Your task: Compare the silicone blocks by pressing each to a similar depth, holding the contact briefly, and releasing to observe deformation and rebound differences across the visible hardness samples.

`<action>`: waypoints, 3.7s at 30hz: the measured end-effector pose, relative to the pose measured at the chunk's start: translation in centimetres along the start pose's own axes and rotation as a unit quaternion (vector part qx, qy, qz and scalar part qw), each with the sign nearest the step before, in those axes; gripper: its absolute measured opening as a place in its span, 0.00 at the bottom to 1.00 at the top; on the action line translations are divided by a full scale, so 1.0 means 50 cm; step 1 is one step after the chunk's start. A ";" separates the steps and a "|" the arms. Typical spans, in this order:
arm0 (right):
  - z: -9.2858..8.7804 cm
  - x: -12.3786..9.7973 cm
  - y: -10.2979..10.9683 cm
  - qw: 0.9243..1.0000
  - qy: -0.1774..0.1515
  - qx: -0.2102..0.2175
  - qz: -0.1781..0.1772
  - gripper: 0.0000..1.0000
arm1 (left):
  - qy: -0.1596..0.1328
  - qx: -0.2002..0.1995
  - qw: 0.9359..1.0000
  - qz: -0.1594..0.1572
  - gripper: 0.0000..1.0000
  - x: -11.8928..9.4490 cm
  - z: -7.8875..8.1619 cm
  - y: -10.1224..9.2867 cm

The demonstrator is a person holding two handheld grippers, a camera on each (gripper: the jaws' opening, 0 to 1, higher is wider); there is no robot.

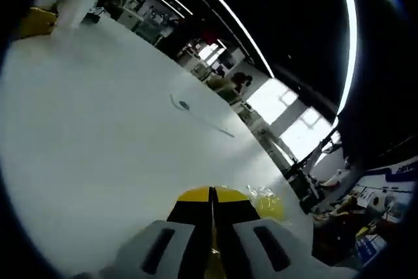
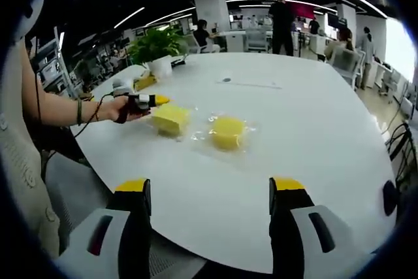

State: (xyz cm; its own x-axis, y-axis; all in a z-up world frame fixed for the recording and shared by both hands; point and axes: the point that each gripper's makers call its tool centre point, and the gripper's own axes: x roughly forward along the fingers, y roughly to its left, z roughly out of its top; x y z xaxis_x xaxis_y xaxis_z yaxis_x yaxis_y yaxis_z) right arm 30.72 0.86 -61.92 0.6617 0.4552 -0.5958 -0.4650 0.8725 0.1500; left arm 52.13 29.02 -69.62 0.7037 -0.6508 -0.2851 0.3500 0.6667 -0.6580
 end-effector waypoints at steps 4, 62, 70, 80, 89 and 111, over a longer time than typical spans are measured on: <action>0.001 -0.004 0.006 1.000 -0.007 -0.002 0.002 0.68 | 0.018 0.027 0.999 0.034 0.00 -0.006 0.002 -0.018; 0.146 -0.089 0.127 0.981 -0.121 -0.118 0.097 0.72 | 0.055 0.285 0.942 -0.168 0.00 -0.179 0.046 -0.478; 0.233 -0.041 0.156 0.966 -0.127 -0.177 0.140 0.71 | 0.077 0.378 0.904 -0.182 0.00 -0.189 0.045 -0.520; 0.278 0.044 0.199 0.946 -0.103 -0.238 0.195 0.71 | 0.091 0.411 0.884 -0.204 0.00 -0.182 0.047 -0.539; 0.278 0.119 0.236 0.932 -0.057 -0.259 0.249 0.70 | 0.102 0.403 0.879 -0.235 0.00 -0.177 0.046 -0.546; 0.260 0.194 0.335 0.889 -0.024 -0.295 0.348 0.47 | 0.120 0.422 0.848 -0.296 0.00 -0.205 0.036 -0.575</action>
State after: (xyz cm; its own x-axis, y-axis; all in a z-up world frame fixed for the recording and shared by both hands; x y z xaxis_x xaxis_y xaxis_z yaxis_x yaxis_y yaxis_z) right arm 36.98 22.19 -54.93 0.1098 0.8678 -0.4846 -0.9904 0.1369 0.0208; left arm 35.97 17.20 -46.52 0.1389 -0.9503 -0.2787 0.9877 0.1532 -0.0301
